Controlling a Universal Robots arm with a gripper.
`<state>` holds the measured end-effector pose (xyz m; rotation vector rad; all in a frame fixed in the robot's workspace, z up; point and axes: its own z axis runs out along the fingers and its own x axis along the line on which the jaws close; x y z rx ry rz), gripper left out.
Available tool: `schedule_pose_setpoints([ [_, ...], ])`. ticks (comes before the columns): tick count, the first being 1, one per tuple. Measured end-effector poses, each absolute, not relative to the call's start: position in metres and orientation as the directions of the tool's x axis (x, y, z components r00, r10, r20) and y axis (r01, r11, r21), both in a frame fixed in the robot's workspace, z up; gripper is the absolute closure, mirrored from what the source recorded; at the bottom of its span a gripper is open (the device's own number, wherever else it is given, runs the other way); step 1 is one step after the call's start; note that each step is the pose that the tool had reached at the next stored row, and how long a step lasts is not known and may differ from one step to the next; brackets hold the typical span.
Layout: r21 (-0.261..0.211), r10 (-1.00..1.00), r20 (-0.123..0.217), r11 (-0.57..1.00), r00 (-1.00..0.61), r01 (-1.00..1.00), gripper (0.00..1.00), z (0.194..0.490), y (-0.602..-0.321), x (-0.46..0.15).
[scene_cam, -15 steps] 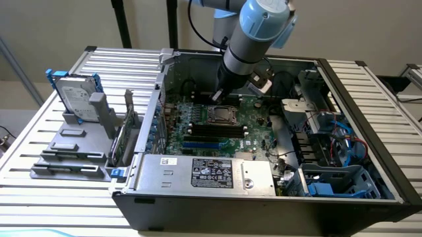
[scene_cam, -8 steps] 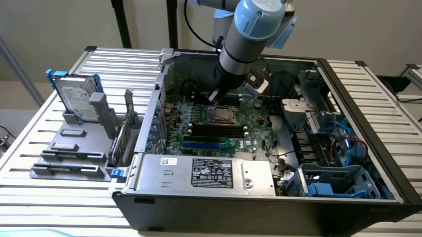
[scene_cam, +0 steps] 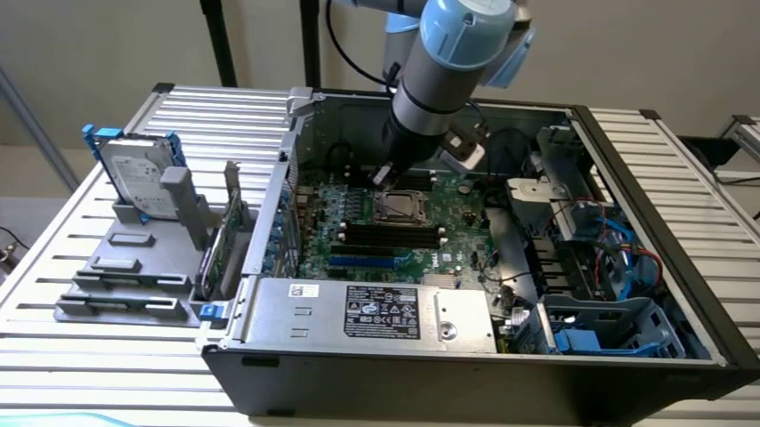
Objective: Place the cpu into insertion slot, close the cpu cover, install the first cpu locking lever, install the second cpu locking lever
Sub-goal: 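Install the second cpu locking lever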
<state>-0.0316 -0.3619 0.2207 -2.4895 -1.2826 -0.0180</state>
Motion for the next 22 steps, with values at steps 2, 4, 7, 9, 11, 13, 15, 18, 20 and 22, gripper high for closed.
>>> schedule_pose_setpoints([
  [2,-0.292,0.789,0.164,-0.535,0.592,0.793,0.89,0.226,-0.368,-0.032],
  [4,-0.292,0.789,0.164,-0.535,0.592,0.793,0.89,0.231,-0.374,-0.032],
  [7,-0.291,0.789,0.164,-0.535,0.592,0.793,0.89,0.235,-0.383,-0.032],
  [9,-0.29,0.789,0.162,-0.536,0.592,0.793,0.89,0.236,-0.386,-0.032],
  [11,-0.289,0.79,0.16,-0.536,0.592,0.793,0.89,0.237,-0.39,-0.032],
  [13,-0.287,0.79,0.158,-0.537,0.592,0.793,0.89,0.237,-0.392,-0.032],
  [15,-0.286,0.79,0.156,-0.538,0.592,0.793,0.89,0.237,-0.395,-0.032],
  [18,-0.283,0.791,0.152,-0.54,0.592,0.793,0.89,0.238,-0.4,-0.033],
  [20,-0.281,0.792,0.149,-0.541,0.592,0.793,0.89,0.239,-0.402,-0.034],
  [22,-0.28,0.792,0.147,-0.541,0.592,0.793,0.89,0.24,-0.404,-0.036],
])
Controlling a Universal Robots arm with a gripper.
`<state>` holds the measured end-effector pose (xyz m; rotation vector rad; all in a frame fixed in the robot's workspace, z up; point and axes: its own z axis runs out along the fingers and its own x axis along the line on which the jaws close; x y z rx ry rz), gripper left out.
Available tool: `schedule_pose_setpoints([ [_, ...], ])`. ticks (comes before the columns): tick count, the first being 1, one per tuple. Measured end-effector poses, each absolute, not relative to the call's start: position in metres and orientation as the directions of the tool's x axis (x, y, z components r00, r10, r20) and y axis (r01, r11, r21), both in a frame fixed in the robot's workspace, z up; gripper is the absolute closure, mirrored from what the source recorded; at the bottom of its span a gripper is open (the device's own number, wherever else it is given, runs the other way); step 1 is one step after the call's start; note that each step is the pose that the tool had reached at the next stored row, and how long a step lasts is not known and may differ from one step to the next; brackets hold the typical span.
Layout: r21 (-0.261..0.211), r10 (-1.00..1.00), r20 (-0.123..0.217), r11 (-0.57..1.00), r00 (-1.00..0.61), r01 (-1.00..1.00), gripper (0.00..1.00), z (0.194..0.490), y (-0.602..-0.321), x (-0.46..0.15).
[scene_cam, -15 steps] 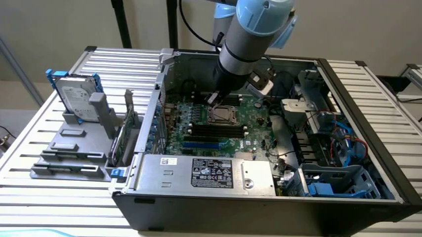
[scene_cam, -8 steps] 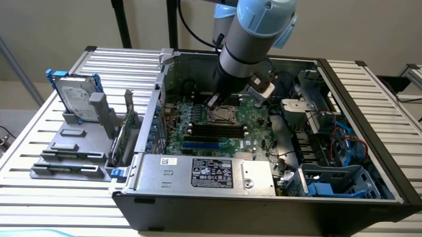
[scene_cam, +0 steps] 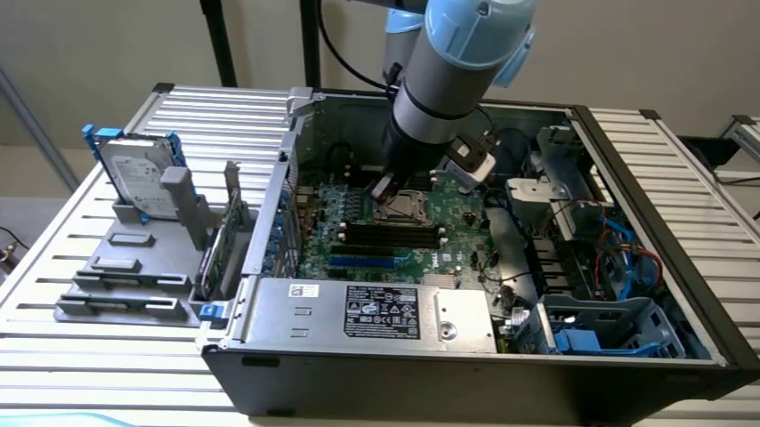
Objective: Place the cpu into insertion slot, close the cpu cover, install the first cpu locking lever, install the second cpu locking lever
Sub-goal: 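Install the second cpu locking lever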
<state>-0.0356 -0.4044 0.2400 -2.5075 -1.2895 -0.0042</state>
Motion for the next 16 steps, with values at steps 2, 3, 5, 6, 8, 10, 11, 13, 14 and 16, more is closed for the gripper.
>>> schedule_pose_setpoints([
  [2,-0.28,0.792,0.147,-0.541,0.592,0.793,0.89,0.242,-0.406,-0.038],
  [3,-0.279,0.792,0.146,-0.541,0.592,0.793,0.89,0.243,-0.407,-0.039],
  [5,-0.279,0.792,0.146,-0.541,0.592,0.793,0.89,0.243,-0.41,-0.04],
  [6,-0.28,0.792,0.146,-0.541,0.592,0.793,0.89,0.243,-0.412,-0.04],
  [8,-0.28,0.792,0.146,-0.541,0.593,0.793,0.89,0.243,-0.416,-0.04],
  [10,-0.282,0.792,0.147,-0.541,0.593,0.792,0.89,0.243,-0.417,-0.04],
  [11,-0.283,0.792,0.149,-0.54,0.593,0.793,0.89,0.242,-0.416,-0.04],
  [13,-0.285,0.791,0.152,-0.539,0.592,0.793,0.89,0.241,-0.417,-0.04],
  [14,-0.286,0.791,0.153,-0.538,0.592,0.793,0.89,0.24,-0.417,-0.041],
  [16,-0.286,0.791,0.153,-0.538,0.592,0.793,0.89,0.239,-0.417,-0.042],
])
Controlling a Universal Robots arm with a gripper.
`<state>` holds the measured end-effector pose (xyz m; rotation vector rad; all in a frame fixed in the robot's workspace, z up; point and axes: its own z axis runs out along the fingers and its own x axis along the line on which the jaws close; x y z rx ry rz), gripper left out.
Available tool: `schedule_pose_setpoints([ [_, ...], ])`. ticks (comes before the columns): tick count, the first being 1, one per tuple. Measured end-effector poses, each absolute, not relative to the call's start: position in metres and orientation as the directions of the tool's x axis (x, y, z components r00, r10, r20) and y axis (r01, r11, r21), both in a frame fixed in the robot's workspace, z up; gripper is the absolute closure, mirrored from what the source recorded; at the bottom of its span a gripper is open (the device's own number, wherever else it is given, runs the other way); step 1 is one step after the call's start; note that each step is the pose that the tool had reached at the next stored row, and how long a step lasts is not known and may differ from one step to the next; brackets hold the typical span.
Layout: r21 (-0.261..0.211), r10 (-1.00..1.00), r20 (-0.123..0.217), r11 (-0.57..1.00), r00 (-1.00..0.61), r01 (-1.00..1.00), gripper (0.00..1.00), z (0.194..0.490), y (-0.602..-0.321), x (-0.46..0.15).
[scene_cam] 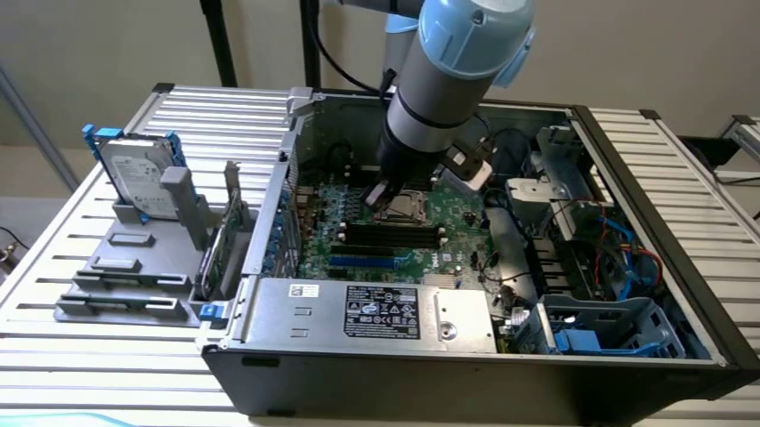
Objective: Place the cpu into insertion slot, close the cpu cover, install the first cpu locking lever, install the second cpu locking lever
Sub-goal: 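Install the second cpu locking lever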
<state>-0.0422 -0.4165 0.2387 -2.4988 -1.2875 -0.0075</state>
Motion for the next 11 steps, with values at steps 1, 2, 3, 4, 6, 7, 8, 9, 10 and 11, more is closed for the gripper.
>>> schedule_pose_setpoints([
  [1,-0.286,0.791,0.154,-0.537,0.592,0.793,0.89,0.238,-0.417,-0.043],
  [2,-0.287,0.792,0.154,-0.537,0.591,0.793,0.89,0.237,-0.417,-0.044],
  [3,-0.287,0.792,0.154,-0.537,0.591,0.794,0.89,0.236,-0.417,-0.045],
  [4,-0.287,0.792,0.155,-0.536,0.591,0.794,0.89,0.235,-0.417,-0.045],
  [6,-0.287,0.792,0.156,-0.535,0.59,0.794,0.89,0.233,-0.416,-0.047],
  [7,-0.286,0.792,0.157,-0.535,0.59,0.795,0.89,0.232,-0.416,-0.047],
  [8,-0.285,0.792,0.159,-0.535,0.589,0.796,0.89,0.231,-0.416,-0.048],
  [9,-0.285,0.792,0.16,-0.534,0.589,0.796,0.89,0.229,-0.416,-0.049],
  [10,-0.284,0.793,0.161,-0.534,0.588,0.797,0.89,0.228,-0.416,-0.05],
  [11,-0.283,0.793,0.163,-0.533,0.588,0.797,0.89,0.227,-0.416,-0.051],
])
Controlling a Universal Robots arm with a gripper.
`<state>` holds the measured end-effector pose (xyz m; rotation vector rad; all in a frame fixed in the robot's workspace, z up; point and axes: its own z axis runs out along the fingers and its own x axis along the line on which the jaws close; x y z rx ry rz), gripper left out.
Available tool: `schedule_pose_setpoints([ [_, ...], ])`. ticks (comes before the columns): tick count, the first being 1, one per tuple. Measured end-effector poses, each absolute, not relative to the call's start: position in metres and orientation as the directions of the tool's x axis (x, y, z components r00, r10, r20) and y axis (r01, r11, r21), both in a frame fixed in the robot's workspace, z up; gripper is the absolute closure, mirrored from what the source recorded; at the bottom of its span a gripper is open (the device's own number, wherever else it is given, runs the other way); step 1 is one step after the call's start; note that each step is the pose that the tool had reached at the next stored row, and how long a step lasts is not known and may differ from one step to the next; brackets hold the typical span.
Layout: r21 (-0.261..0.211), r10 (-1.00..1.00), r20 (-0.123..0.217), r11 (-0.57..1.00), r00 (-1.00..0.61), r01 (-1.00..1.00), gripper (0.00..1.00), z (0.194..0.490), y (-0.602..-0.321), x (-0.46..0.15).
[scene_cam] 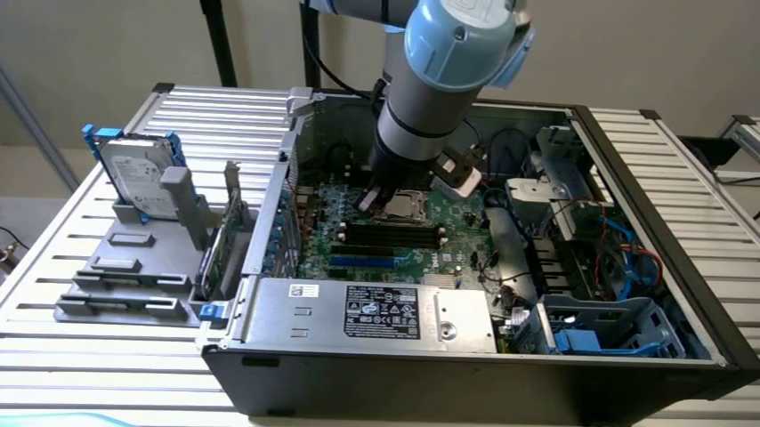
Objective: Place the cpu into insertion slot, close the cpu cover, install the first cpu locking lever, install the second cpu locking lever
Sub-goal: 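Install the second cpu locking lever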
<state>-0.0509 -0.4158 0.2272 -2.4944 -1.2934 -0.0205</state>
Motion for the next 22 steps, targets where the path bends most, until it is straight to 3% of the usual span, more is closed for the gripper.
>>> schedule_pose_setpoints([
  [22,-0.251,0.795,0.193,-0.526,0.575,0.813,0.89,0.203,-0.406,-0.067],
])
